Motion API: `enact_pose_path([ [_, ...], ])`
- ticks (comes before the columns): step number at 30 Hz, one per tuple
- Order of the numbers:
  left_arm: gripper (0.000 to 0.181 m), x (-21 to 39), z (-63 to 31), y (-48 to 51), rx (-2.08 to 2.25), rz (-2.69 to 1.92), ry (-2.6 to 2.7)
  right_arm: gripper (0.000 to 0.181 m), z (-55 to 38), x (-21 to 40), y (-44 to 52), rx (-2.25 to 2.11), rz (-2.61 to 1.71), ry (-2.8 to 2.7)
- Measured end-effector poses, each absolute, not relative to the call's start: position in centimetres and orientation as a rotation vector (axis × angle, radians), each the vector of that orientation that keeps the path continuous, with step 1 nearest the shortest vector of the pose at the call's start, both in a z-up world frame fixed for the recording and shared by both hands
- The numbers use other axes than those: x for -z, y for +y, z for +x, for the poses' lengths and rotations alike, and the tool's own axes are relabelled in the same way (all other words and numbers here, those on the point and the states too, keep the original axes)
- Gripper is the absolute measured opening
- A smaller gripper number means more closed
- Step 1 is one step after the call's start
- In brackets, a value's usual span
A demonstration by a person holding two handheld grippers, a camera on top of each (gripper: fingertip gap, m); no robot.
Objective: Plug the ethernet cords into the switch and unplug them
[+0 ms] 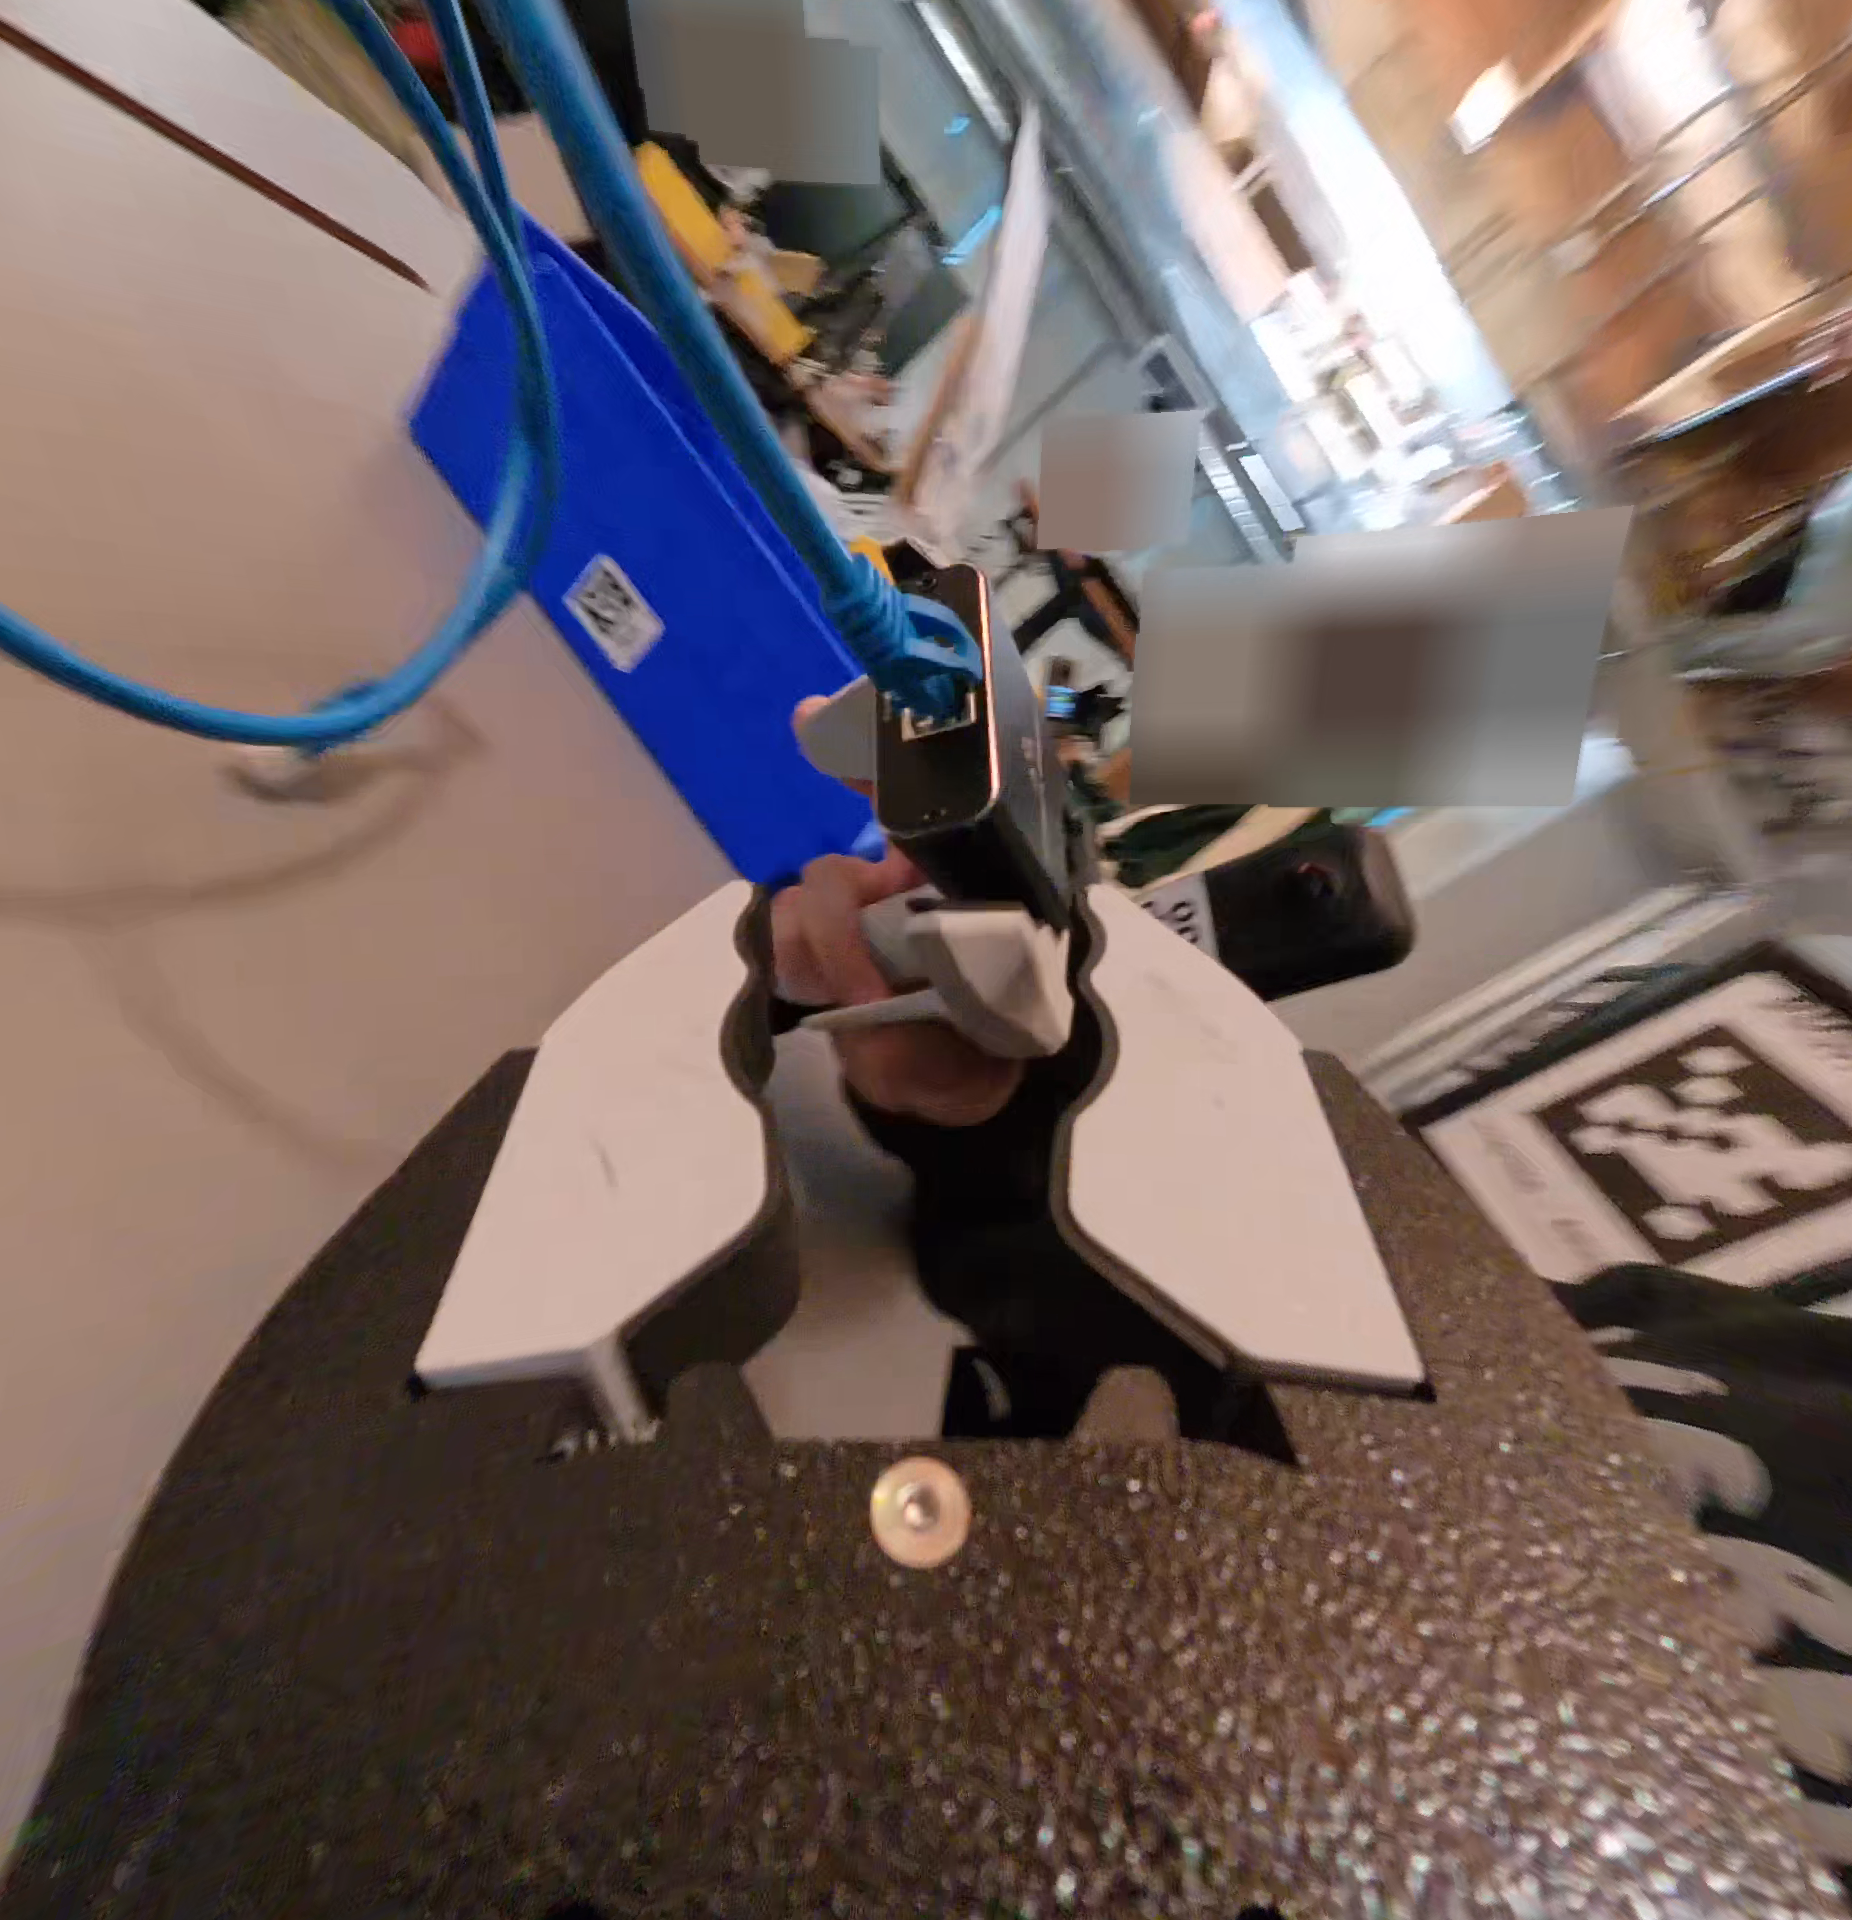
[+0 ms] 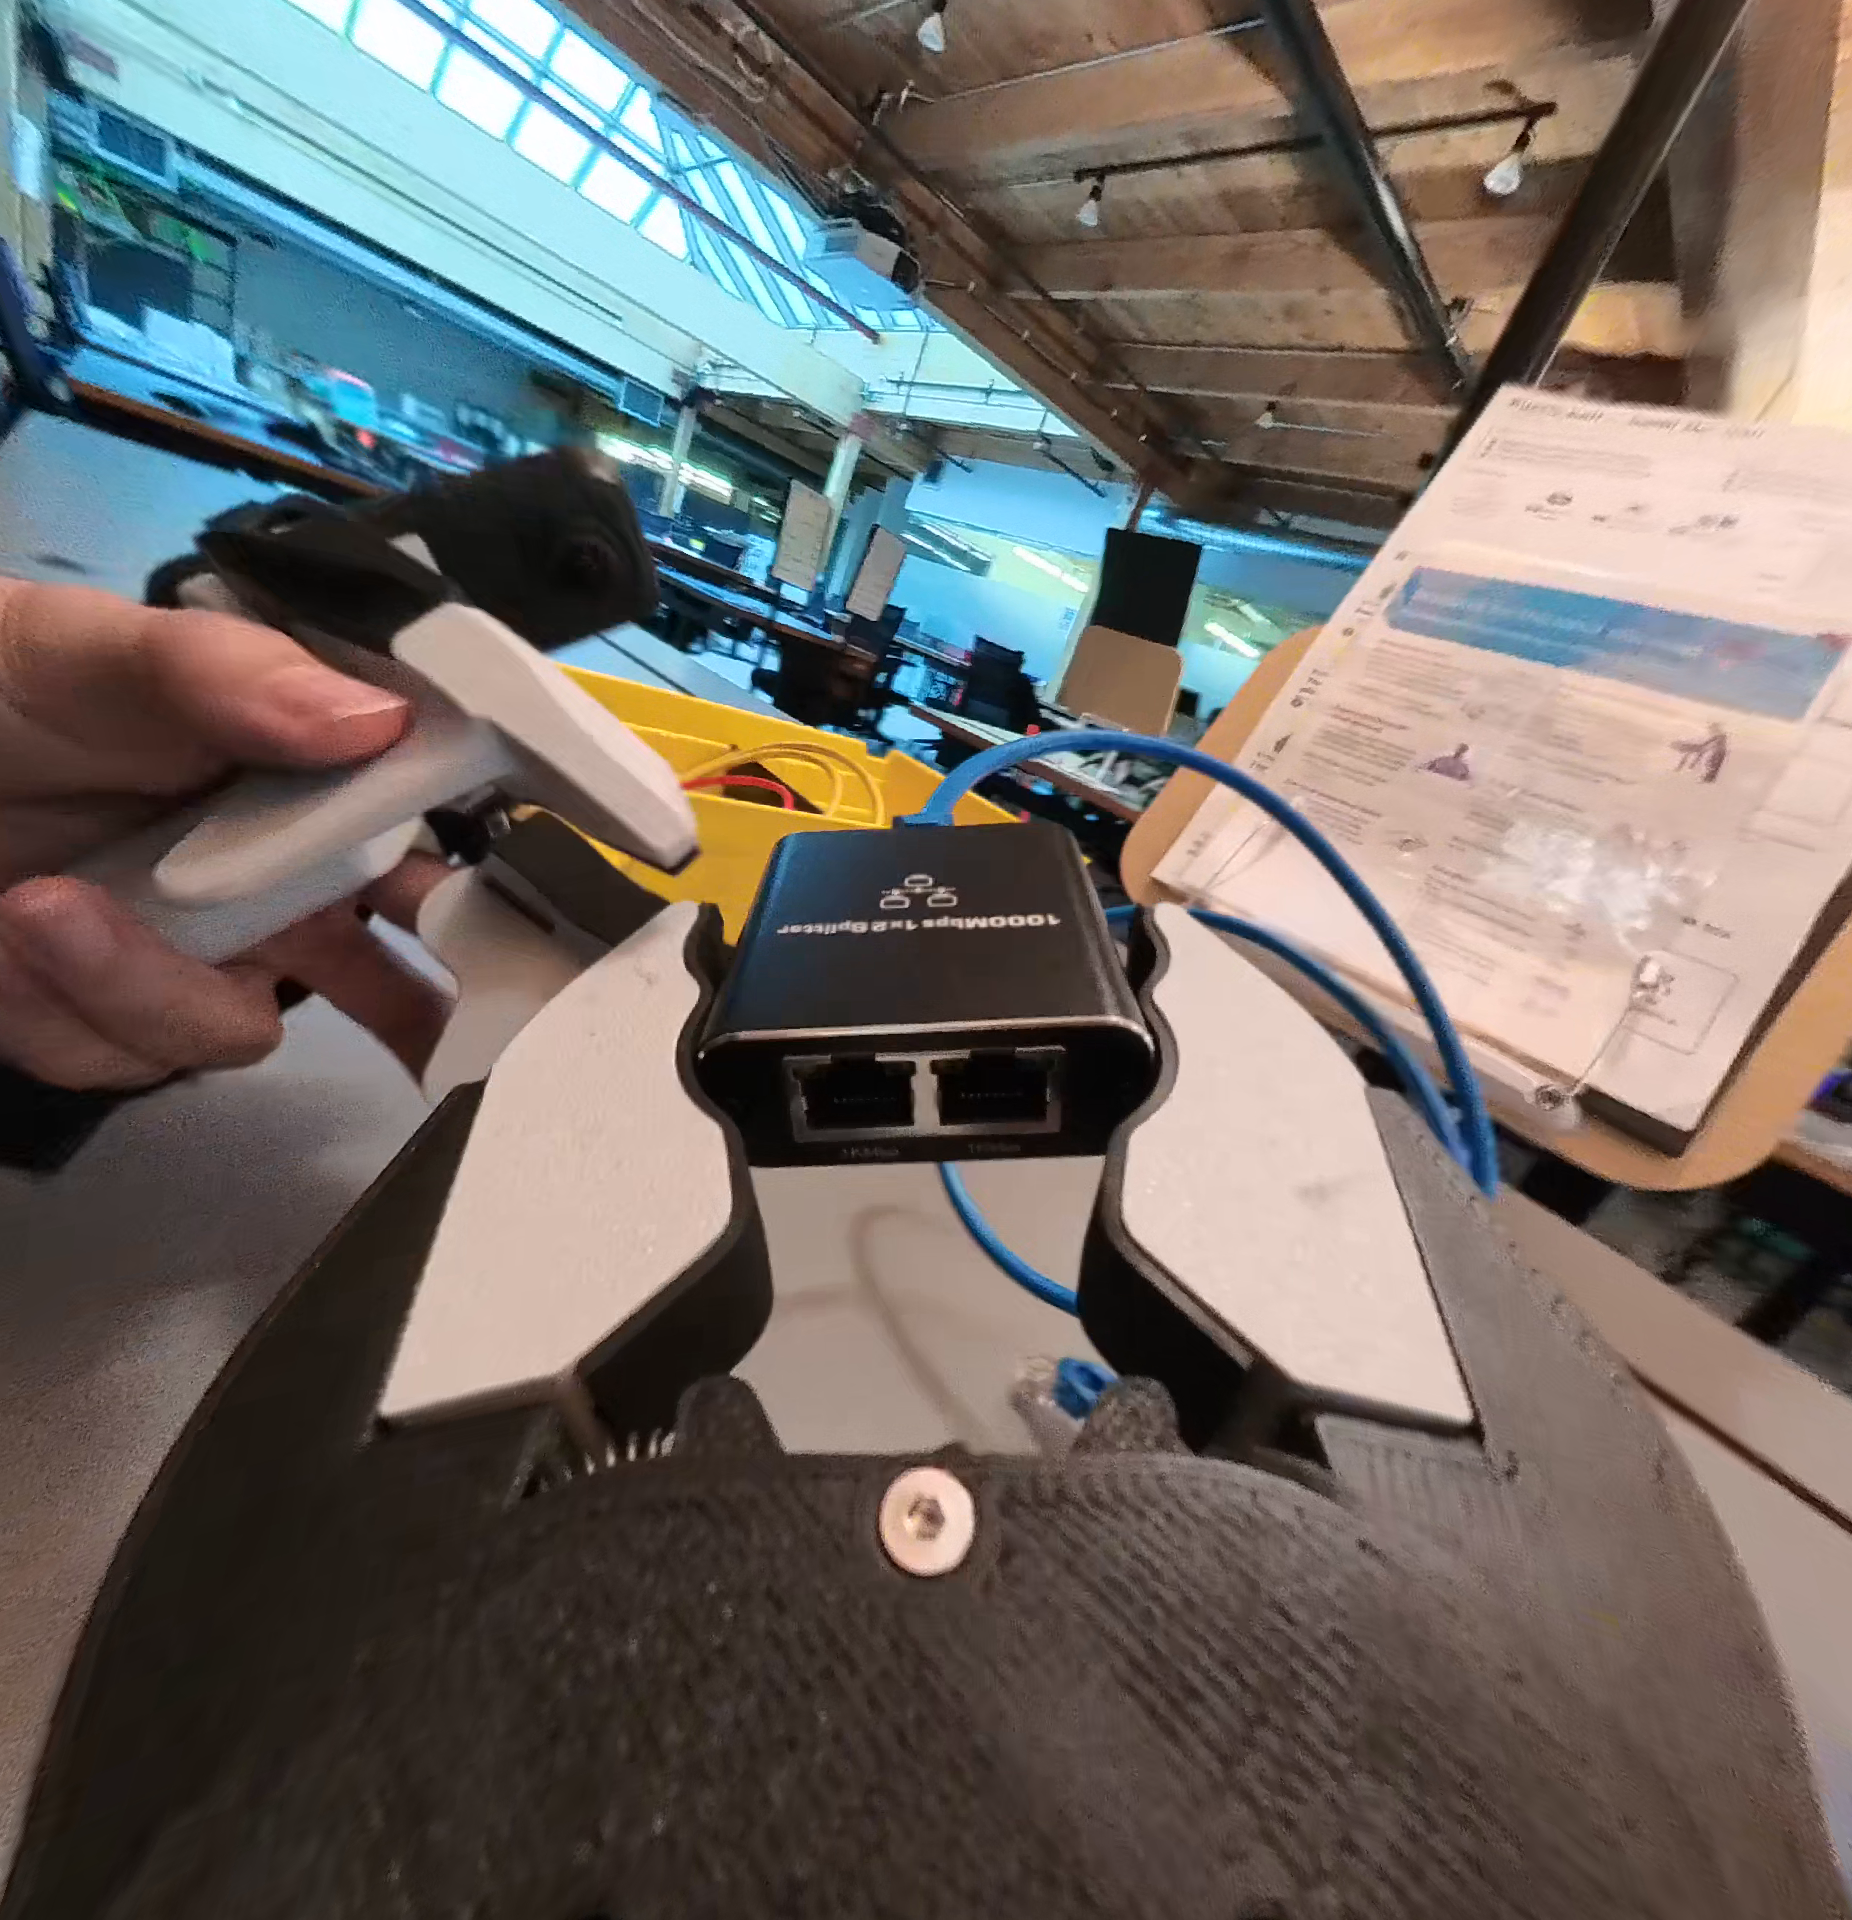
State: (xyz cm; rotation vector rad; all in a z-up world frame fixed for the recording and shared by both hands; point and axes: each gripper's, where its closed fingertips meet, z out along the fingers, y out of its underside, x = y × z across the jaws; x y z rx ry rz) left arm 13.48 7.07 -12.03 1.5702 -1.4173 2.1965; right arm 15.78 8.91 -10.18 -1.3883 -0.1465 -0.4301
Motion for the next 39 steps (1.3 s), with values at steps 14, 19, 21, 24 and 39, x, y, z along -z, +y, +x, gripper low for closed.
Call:
enact_pose_path([
  [14,0.024,11.8,12.0,6.8,-2.106,1.224,-1.334,0.077,11.7,12.0,10.3,0.401,-1.461,-0.372],
  [19,0.025,13.0,9.8,7.3,-1.891,1.177,-1.631,0.092,10.2,11.6,7.9,0.236,-1.538,-0.505],
  [21,0.025,13.2,8.8,7.1,-1.824,1.118,-1.67,0.089,9.0,11.7,7.1,0.15,-1.546,-0.565],
  [24,0.025,13.9,7.6,6.1,-1.716,1.027,-1.725,0.085,8.4,13.0,7.2,0.142,-1.583,-0.61],
  [39,0.07,12.2,15.9,10.7,-2.407,1.775,-2.189,0.072,16.9,12.1,8.7,0.777,-1.598,-0.119],
])
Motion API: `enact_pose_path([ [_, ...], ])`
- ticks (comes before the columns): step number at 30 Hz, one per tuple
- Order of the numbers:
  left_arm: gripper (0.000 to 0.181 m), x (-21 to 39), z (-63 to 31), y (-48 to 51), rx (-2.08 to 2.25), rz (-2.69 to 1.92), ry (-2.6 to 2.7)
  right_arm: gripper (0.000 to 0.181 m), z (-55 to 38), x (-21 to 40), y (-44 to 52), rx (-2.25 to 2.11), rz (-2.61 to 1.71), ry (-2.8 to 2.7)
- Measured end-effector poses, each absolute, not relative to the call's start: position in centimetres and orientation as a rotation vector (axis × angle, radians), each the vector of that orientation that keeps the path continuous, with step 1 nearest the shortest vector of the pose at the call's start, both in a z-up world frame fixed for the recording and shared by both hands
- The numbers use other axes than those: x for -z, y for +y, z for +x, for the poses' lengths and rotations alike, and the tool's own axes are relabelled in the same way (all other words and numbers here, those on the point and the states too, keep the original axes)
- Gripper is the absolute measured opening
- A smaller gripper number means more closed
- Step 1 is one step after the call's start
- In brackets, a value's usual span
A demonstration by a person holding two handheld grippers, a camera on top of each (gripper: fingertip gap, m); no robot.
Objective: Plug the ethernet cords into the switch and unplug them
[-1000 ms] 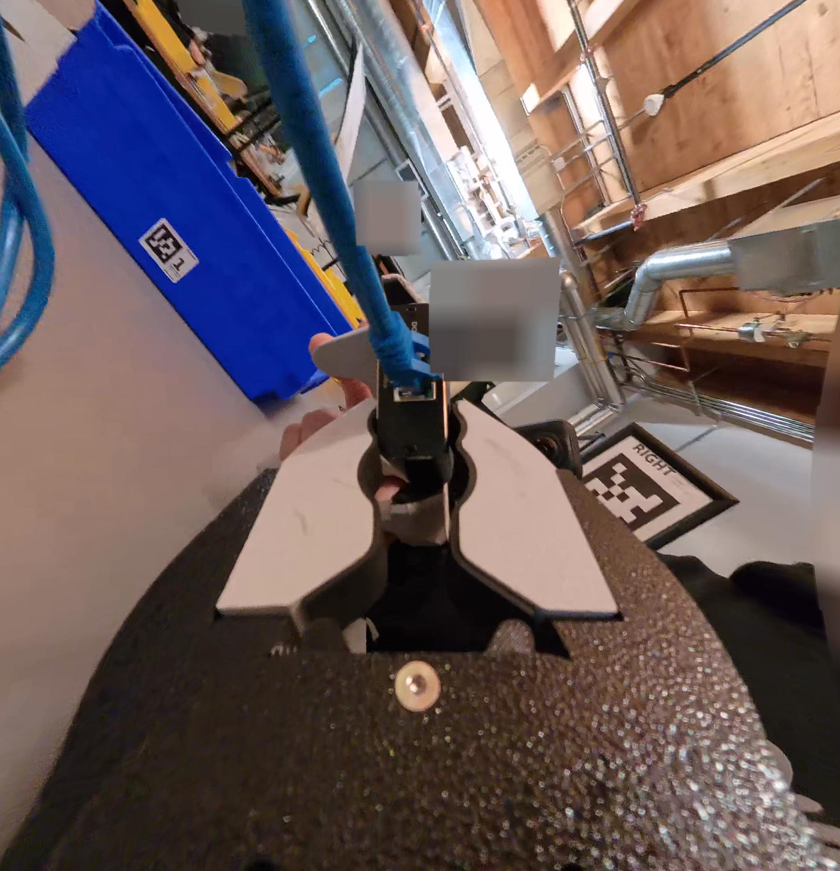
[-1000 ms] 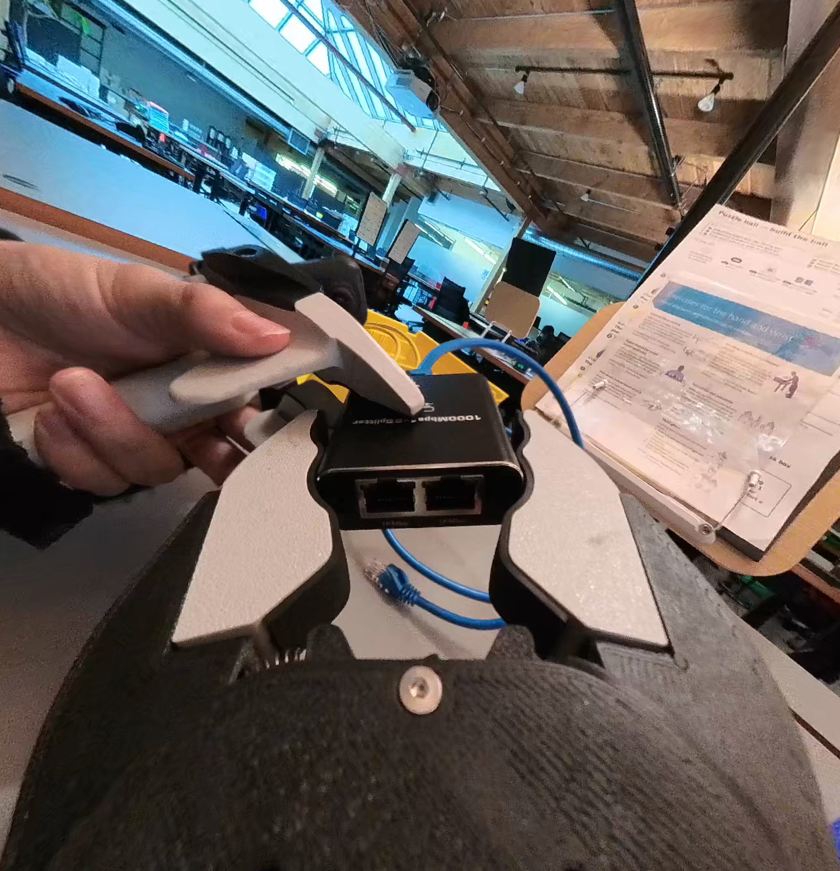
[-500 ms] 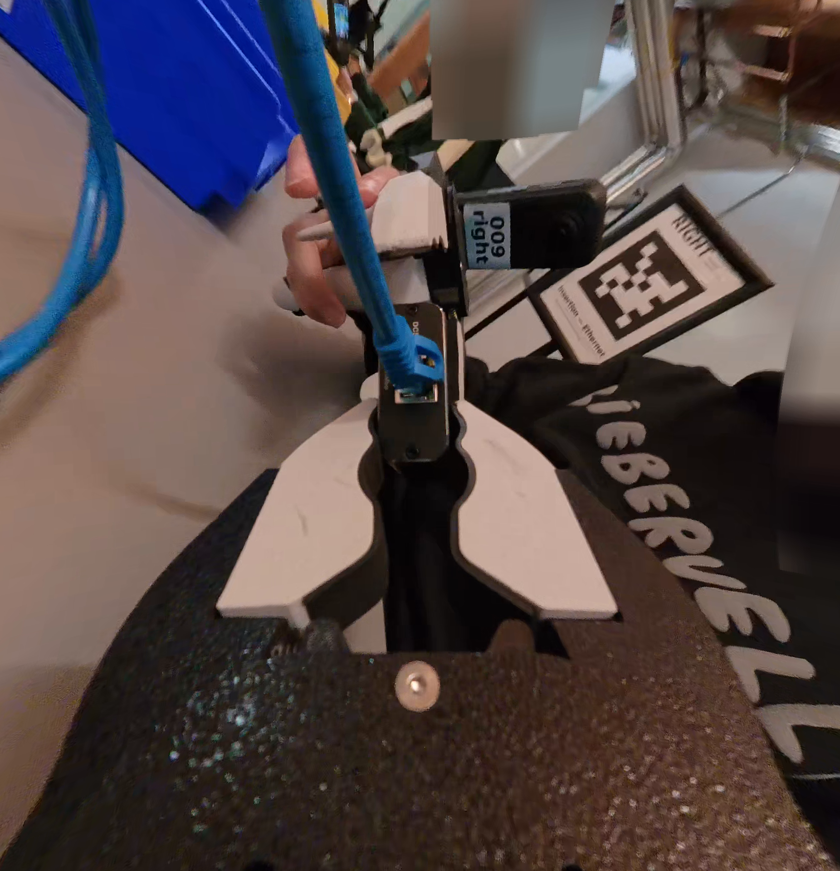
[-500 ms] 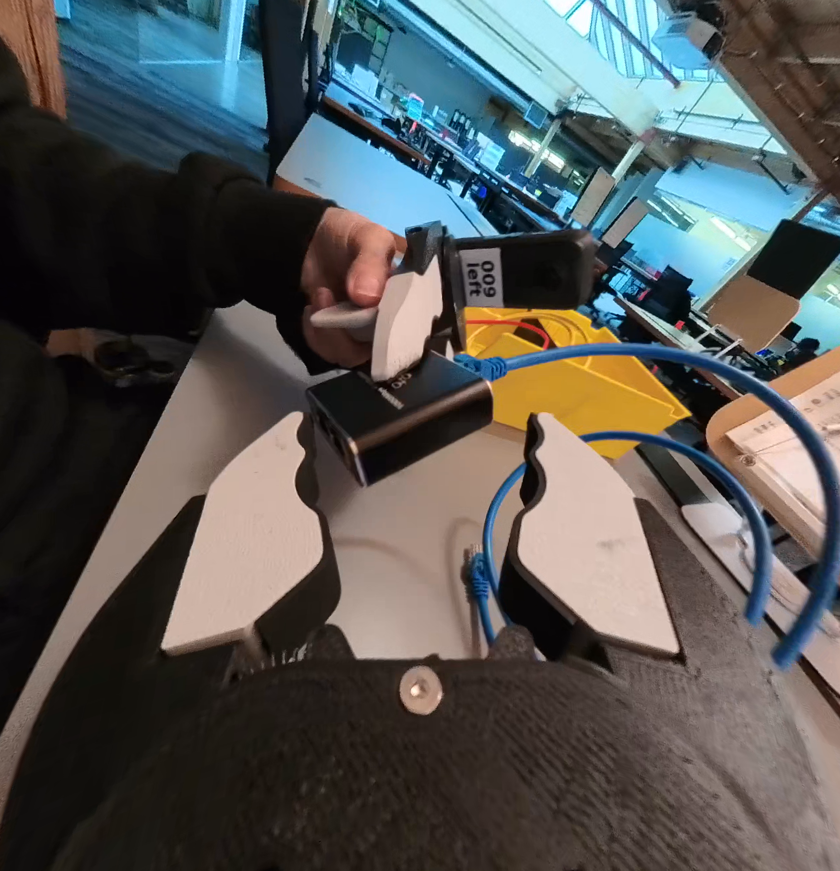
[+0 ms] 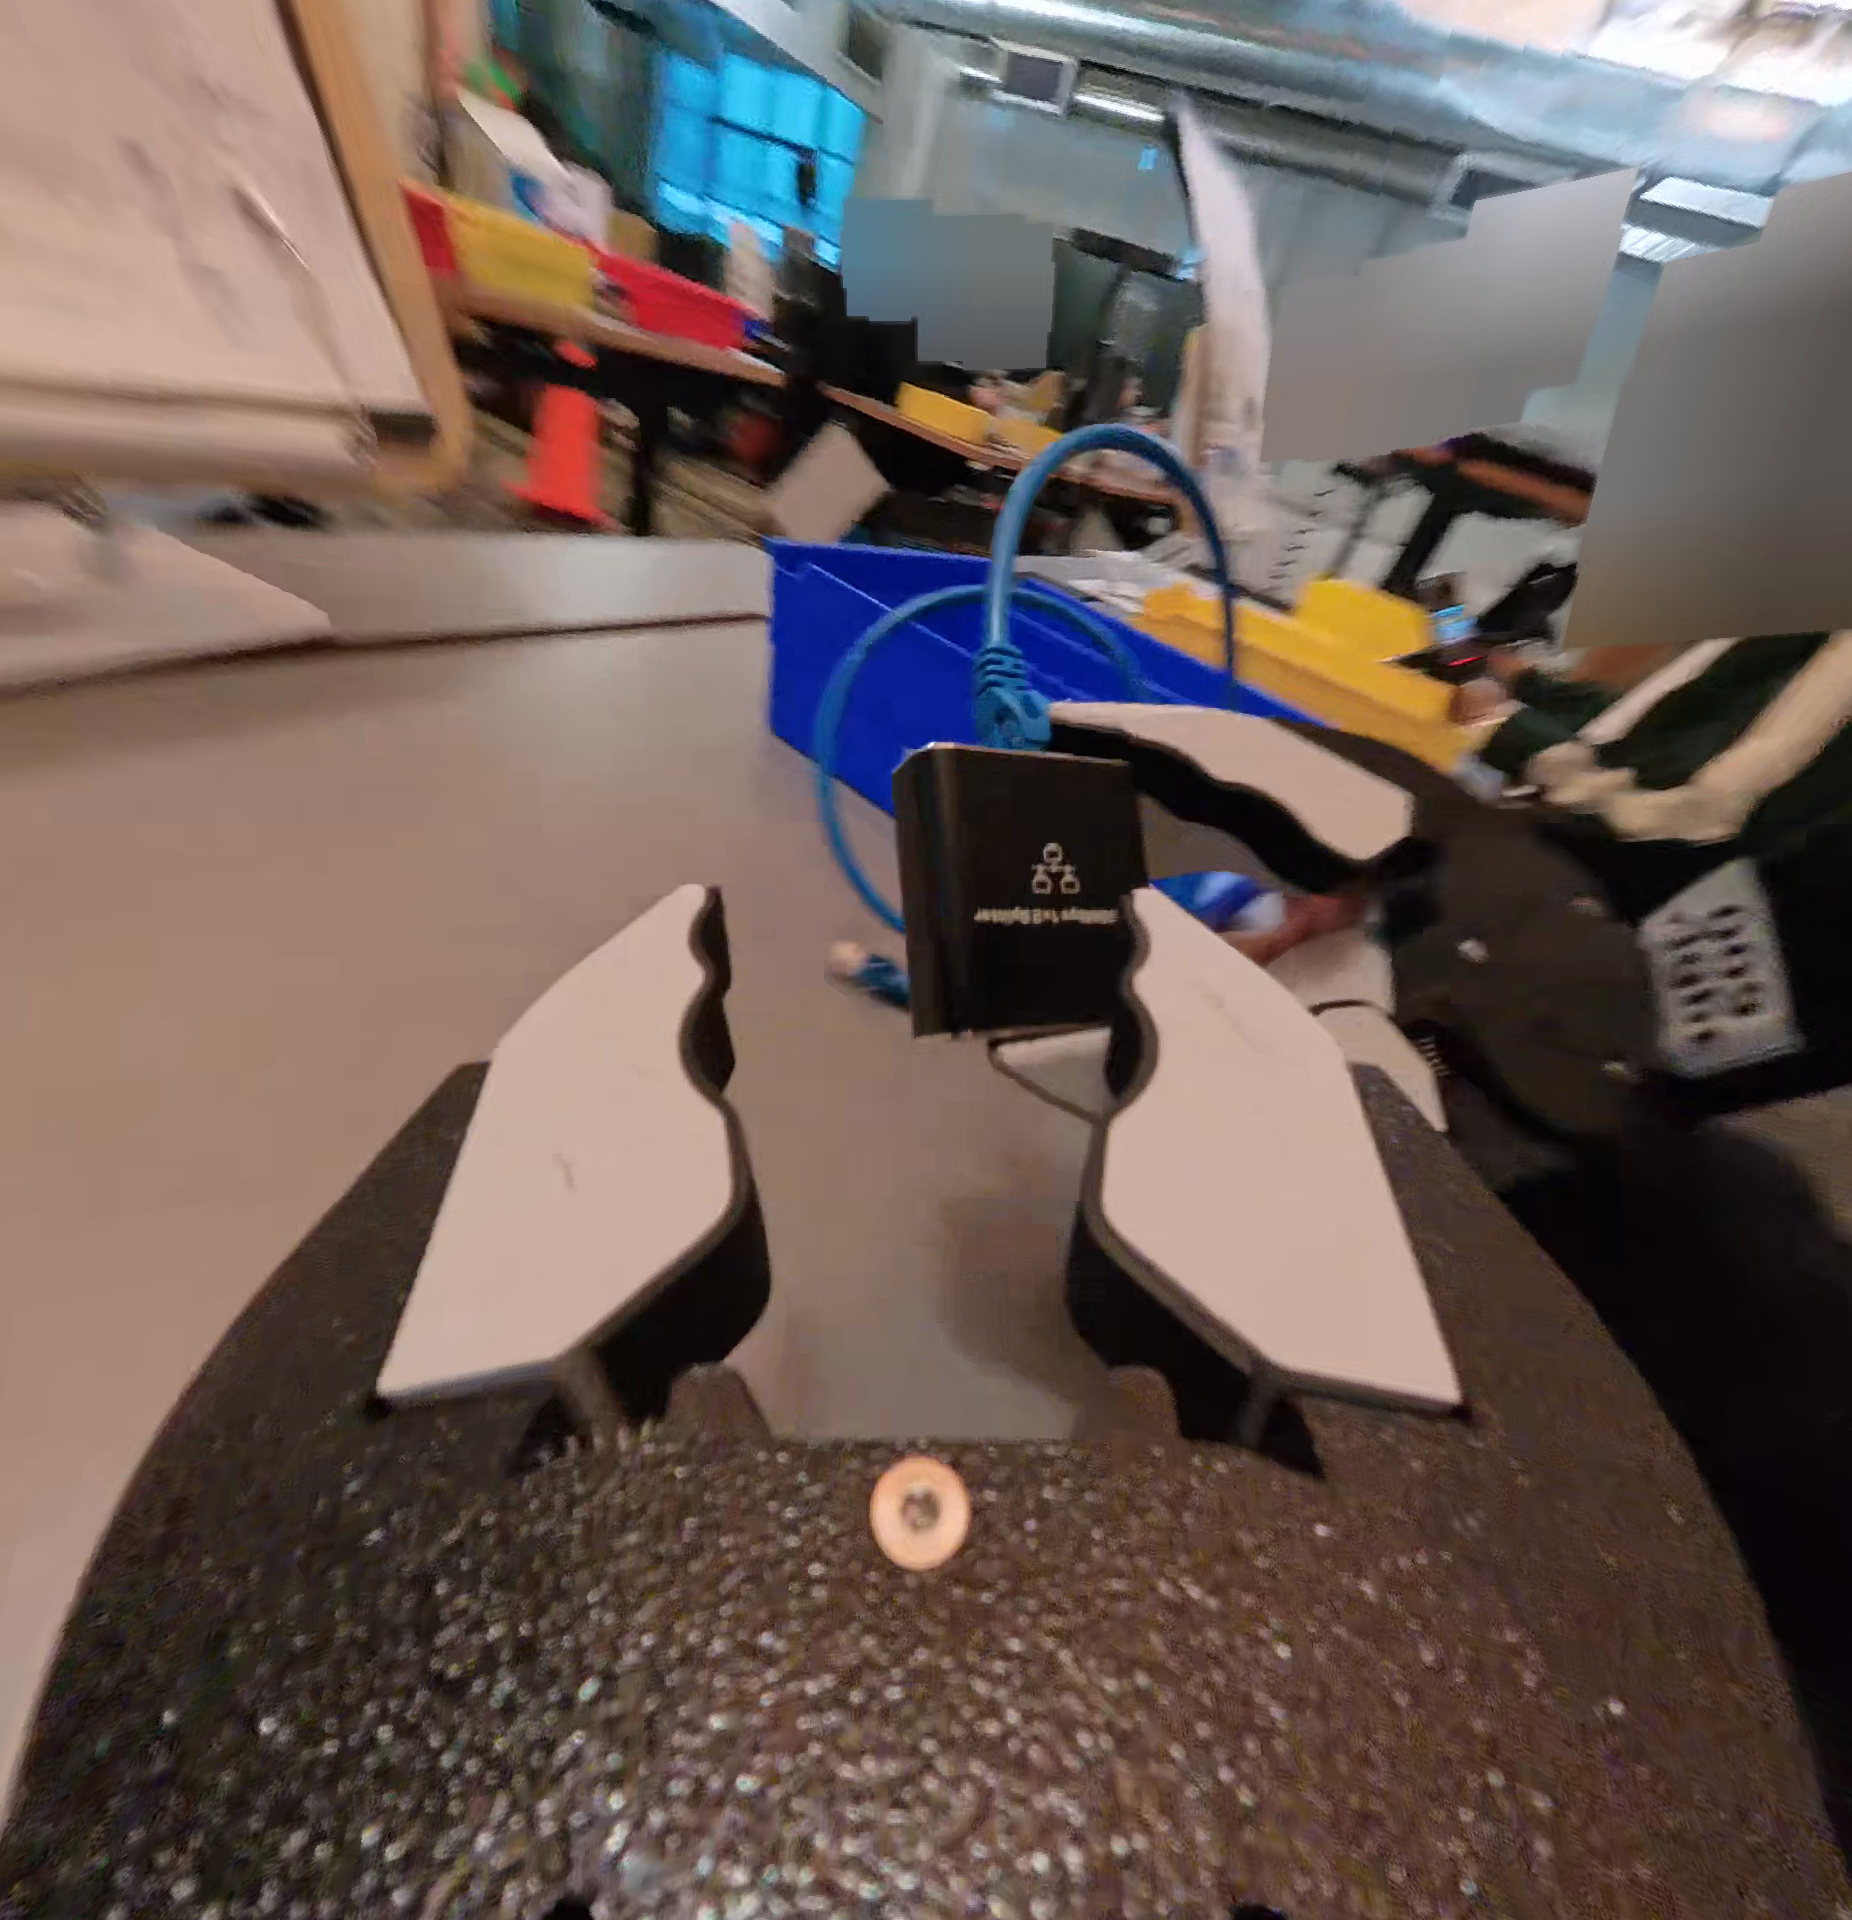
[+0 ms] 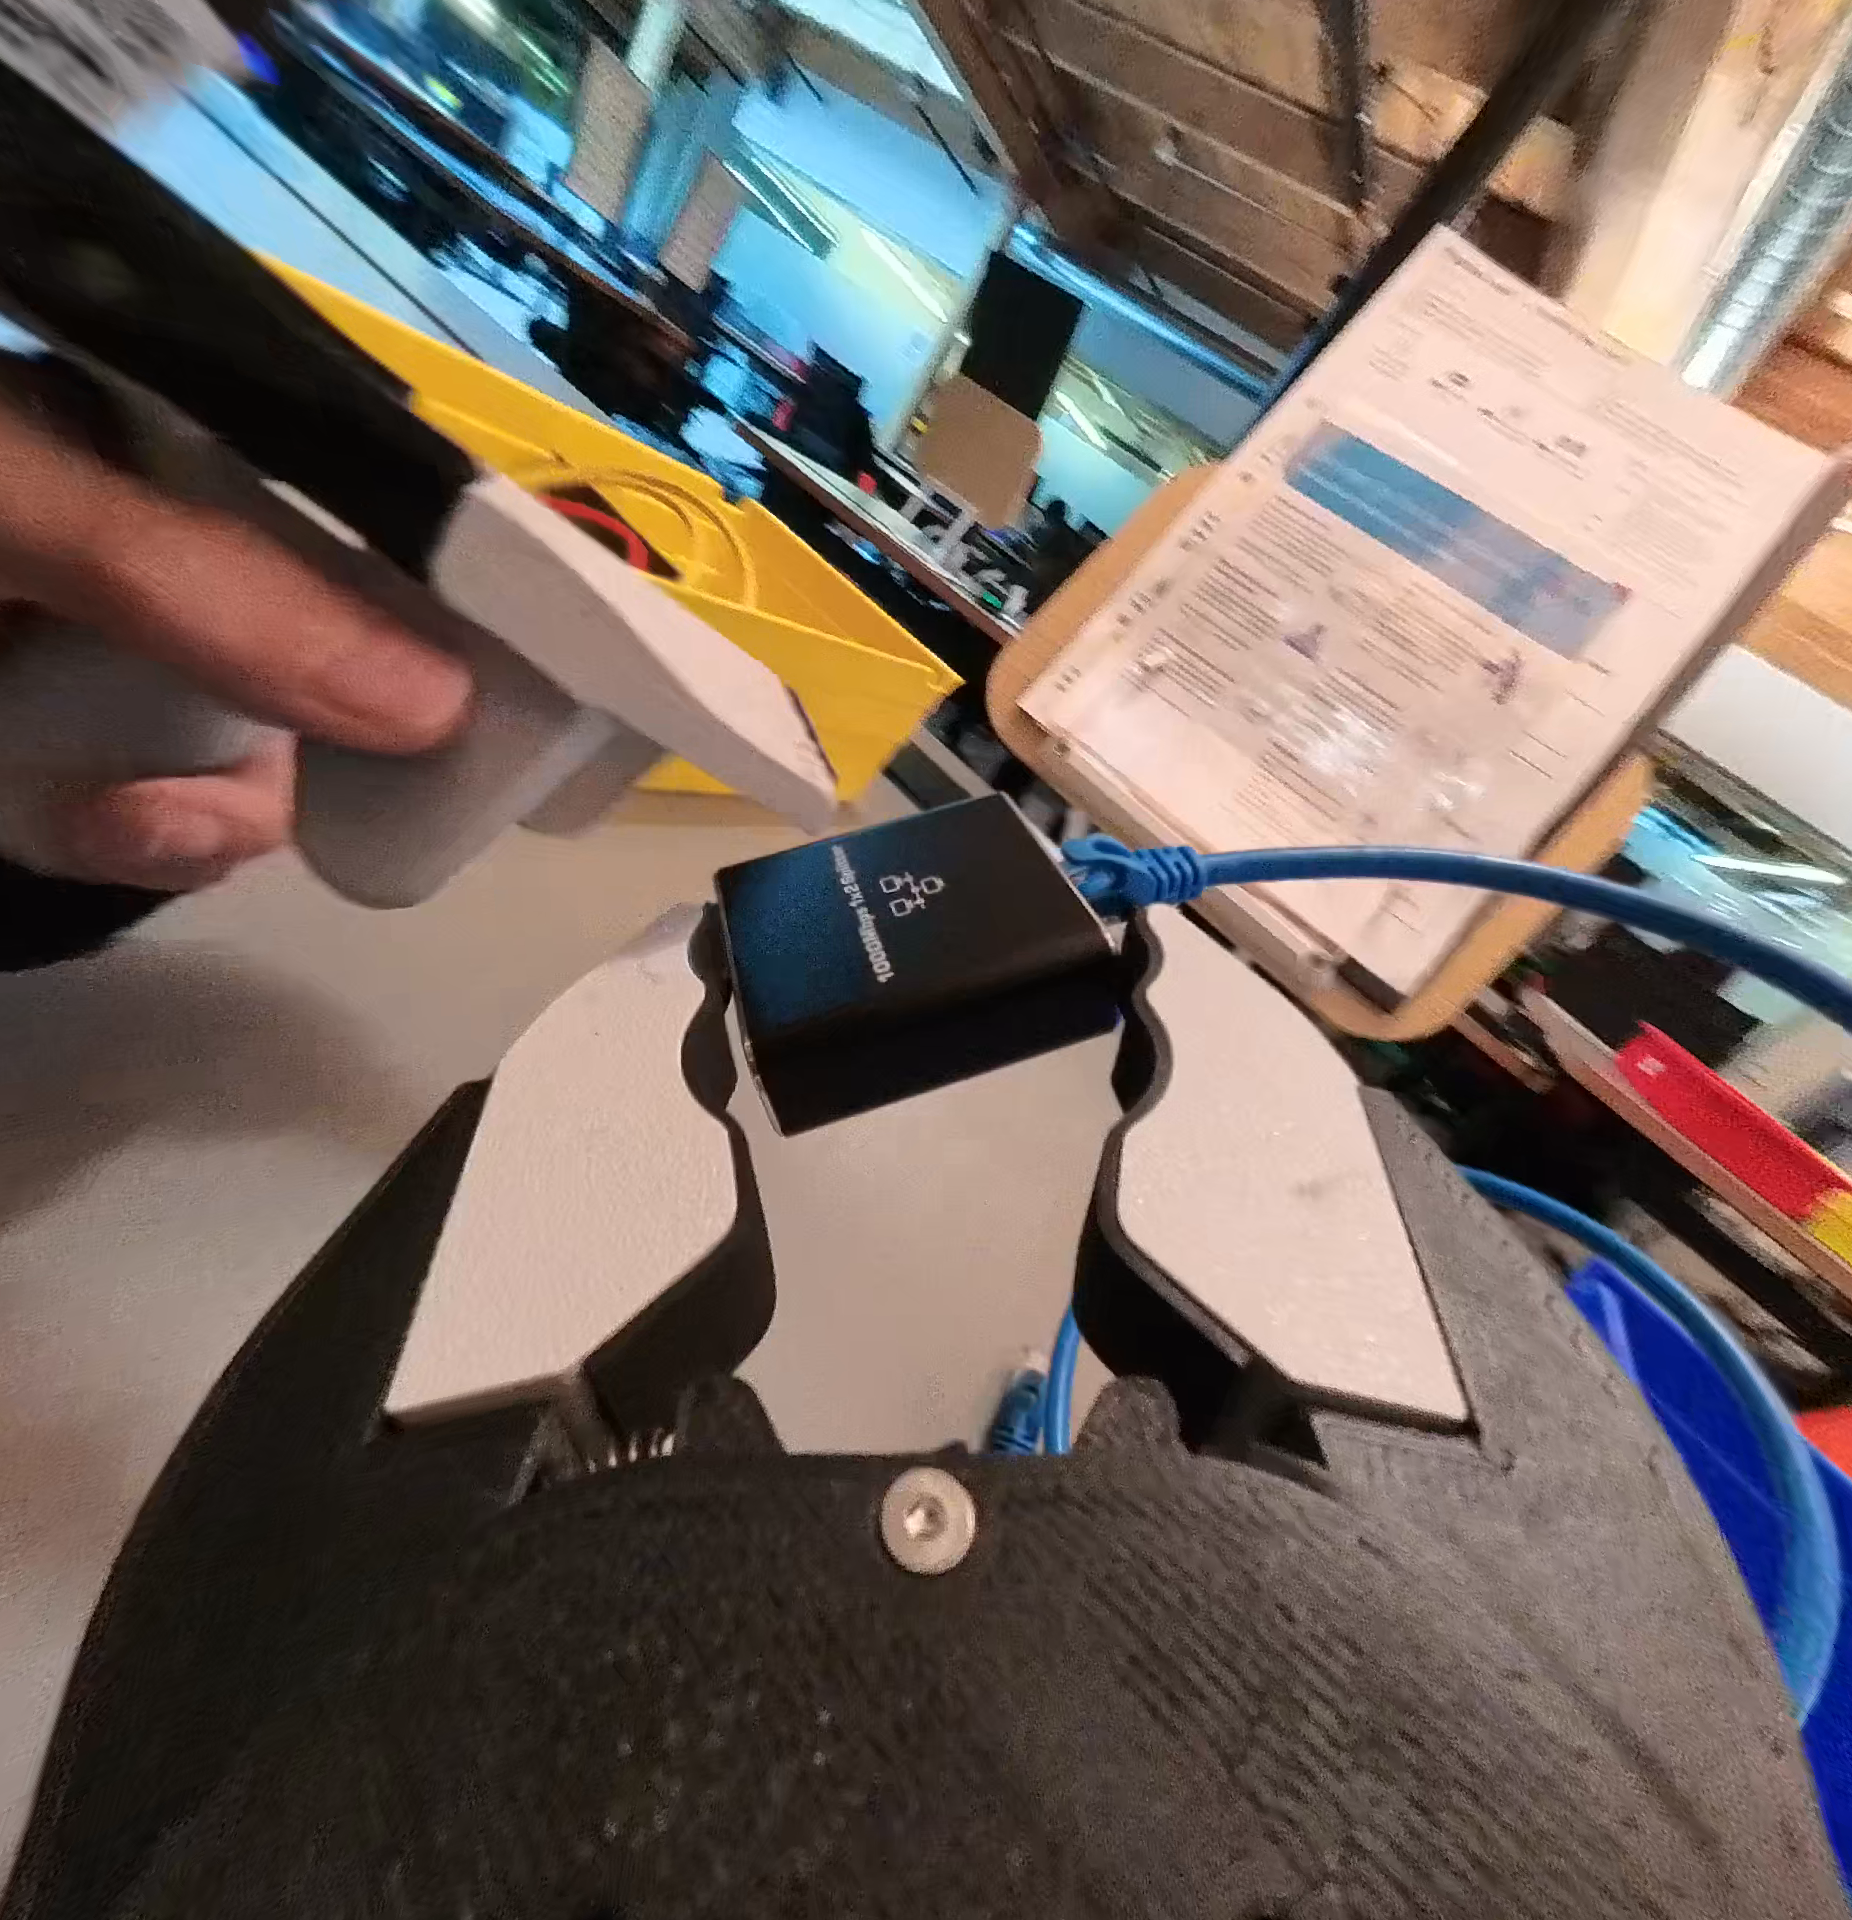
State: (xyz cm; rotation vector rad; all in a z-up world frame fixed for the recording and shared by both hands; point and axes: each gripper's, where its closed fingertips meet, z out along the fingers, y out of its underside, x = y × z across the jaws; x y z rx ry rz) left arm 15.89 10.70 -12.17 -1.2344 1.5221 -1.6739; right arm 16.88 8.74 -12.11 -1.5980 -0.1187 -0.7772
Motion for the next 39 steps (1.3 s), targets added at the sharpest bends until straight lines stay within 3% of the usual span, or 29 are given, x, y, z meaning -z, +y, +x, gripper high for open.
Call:
enact_pose_path([
  [9,0.084,14.5,15.3,8.6,1.313,-1.255,1.734,0.072,16.4,12.4,9.1,1.153,-1.652,-0.312],
  [12,0.078,15.6,14.9,8.0,1.342,-1.333,1.802,0.072,15.4,12.6,9.9,1.23,-1.656,-0.381],
  [15,0.059,15.8,14.8,8.7,1.329,-1.347,1.784,0.072,15.1,12.8,10.3,1.277,-1.666,-0.428],
  [19,0.06,16.1,14.8,9.0,1.323,-1.344,1.783,0.072,14.9,13.1,10.6,1.277,-1.675,-0.47],
  [29,0.058,16.6,14.4,12.7,1.086,-1.184,1.919,0.07,11.0,13.9,10.7,0.664,-1.728,-0.623],
  [39,0.058,15.9,14.3,14.0,0.827,-1.002,1.924,0.069,11.4,15.4,10.8,0.291,-1.834,-0.376],
])
